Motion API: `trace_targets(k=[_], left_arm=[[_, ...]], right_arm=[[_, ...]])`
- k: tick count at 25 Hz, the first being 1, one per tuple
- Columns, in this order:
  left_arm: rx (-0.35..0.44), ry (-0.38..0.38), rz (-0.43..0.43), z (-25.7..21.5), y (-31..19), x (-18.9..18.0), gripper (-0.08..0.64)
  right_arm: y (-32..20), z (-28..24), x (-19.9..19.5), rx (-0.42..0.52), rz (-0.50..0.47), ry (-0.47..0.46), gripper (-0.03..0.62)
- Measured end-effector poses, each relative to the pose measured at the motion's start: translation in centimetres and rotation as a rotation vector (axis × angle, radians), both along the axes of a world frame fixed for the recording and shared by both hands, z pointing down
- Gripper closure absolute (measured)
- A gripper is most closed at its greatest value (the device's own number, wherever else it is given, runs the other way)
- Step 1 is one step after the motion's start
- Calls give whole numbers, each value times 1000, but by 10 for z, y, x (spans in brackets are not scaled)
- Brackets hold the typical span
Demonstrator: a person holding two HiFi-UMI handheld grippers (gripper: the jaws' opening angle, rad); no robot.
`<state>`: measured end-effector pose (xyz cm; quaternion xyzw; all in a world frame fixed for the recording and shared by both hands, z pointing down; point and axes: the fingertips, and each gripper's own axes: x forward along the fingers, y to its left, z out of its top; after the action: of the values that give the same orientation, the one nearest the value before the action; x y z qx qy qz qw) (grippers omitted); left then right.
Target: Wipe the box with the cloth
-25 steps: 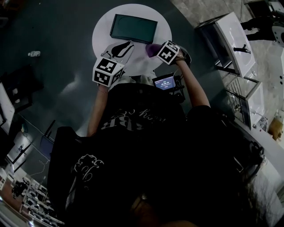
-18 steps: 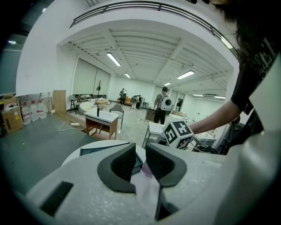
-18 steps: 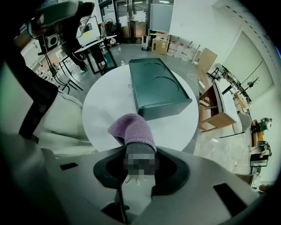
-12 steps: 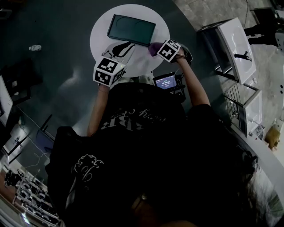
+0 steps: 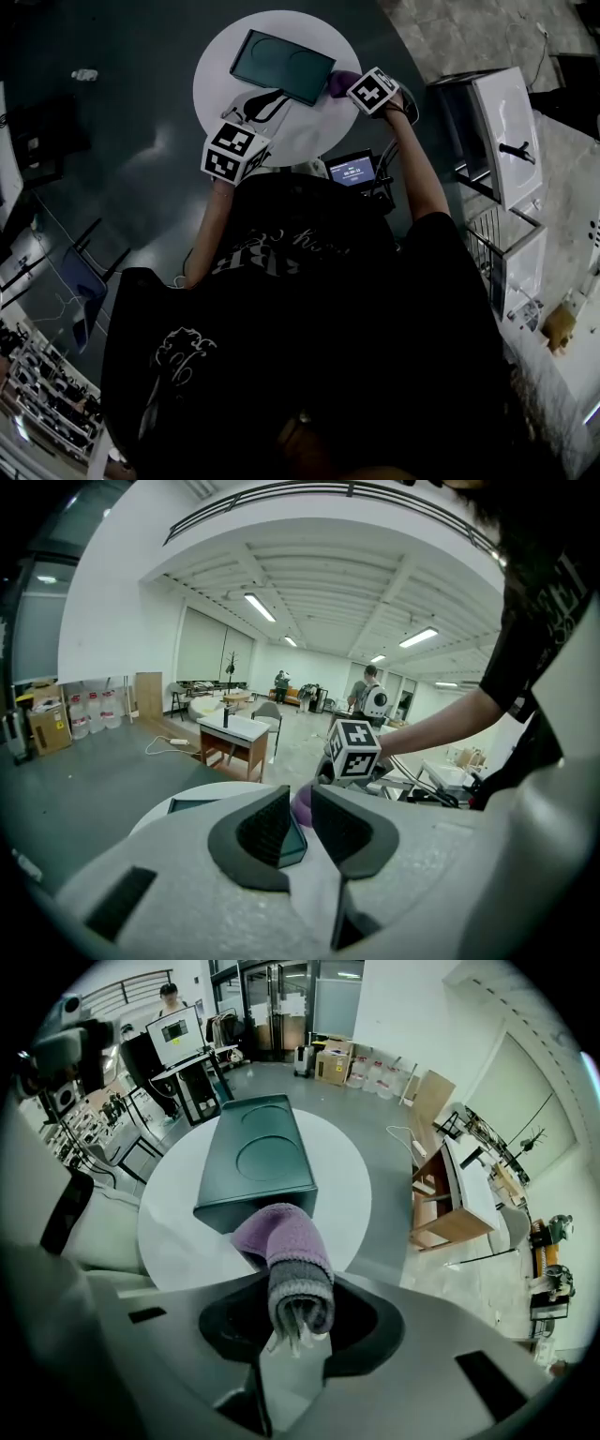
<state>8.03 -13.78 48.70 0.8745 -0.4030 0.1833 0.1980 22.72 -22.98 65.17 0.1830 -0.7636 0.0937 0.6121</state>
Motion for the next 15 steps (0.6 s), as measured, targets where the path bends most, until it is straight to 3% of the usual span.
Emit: trace_targets(k=[15], left_arm=[[-3,-24,-178,3,2,-10,480]], right_arm=[[-64,2,5,27,-114,44,476]])
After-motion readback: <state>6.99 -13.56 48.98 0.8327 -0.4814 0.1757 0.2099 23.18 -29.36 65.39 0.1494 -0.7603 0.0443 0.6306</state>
